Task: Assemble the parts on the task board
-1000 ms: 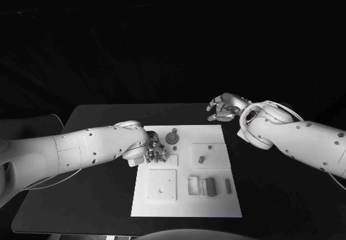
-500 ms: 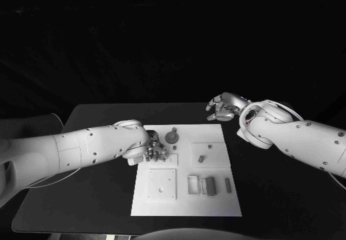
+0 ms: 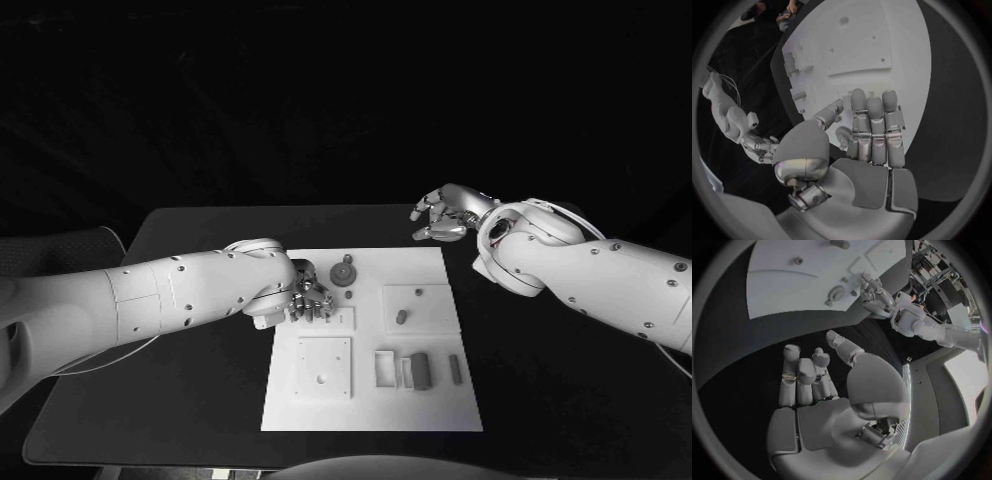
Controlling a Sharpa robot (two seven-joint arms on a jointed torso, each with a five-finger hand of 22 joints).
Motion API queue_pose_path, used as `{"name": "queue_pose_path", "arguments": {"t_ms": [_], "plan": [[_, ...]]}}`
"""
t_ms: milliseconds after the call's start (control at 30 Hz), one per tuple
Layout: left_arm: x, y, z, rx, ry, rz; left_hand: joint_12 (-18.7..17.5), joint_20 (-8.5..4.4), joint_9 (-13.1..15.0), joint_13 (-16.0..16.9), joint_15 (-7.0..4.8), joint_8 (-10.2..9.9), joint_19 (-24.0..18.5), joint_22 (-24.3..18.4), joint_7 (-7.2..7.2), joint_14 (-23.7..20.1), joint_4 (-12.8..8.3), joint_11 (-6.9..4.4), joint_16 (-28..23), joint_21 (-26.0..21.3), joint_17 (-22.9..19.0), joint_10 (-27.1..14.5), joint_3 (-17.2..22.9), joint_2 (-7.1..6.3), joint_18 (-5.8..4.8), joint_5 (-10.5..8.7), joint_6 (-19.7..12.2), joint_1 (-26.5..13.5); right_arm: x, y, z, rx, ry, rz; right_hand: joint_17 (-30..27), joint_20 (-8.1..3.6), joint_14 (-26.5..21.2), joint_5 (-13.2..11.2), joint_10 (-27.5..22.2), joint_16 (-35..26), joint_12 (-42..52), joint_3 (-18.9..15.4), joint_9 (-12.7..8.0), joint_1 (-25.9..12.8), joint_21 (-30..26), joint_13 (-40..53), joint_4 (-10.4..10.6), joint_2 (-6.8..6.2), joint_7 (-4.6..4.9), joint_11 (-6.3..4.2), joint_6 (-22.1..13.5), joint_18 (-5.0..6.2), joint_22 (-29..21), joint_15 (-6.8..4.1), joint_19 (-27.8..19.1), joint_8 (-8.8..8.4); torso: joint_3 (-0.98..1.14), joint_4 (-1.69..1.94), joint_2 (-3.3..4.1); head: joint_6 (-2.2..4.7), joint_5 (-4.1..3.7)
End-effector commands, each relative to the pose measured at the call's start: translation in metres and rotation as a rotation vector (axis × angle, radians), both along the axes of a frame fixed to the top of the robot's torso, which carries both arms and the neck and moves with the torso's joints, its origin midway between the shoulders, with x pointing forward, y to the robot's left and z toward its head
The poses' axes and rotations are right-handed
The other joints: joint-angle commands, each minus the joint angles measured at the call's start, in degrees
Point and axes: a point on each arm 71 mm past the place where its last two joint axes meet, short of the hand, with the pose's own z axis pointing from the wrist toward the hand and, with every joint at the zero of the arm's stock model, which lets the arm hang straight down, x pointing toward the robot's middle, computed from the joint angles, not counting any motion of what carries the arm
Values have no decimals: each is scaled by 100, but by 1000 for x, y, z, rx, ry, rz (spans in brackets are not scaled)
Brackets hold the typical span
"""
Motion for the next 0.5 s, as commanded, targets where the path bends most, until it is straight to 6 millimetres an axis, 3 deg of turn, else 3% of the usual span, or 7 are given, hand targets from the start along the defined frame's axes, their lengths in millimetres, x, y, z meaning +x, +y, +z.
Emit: {"name": "queue_pose_path", "arguments": {"t_ms": [33,333,500], "plan": [[-1,-3,-1,-4,16,-17,24,-35,-4,2,2,-19,4,28,-407,-28,-47,-23,34,-29,-23,-47,-20,20,66,-22,412,-1,-1,1,0,-6,9,10,-5,-3,-43,7,-277,-26,-34,-13,-3,-13,-14,-6,-4,27,250,215,290,91,88,6,-48,-26,-1,2,1,-11,-7],[-1,-2,-1,-24,23,3,6,-19,-16,-27,19,-70,-19,24,-376,-92,-282,4,77,-82,-143,-102,15,153,51,-43,363,241,-1,0,0,-7,10,9,-6,-2,-45,7,-277,-27,-34,-12,-3,-11,-15,-8,-4,29,250,215,291,91,88,6,-50,-26,-3,2,0,-6,-14],[-2,-3,-1,-34,37,6,1,-12,-17,-41,29,-89,-26,23,-365,-113,-342,12,97,-104,-194,-114,12,217,47,-177,355,301,-1,0,-1,-8,11,9,-6,-2,-45,7,-277,-27,-34,-12,-3,-10,-16,-9,-4,29,250,215,291,91,88,6,-51,-27,1,3,0,-10,-15]]}}
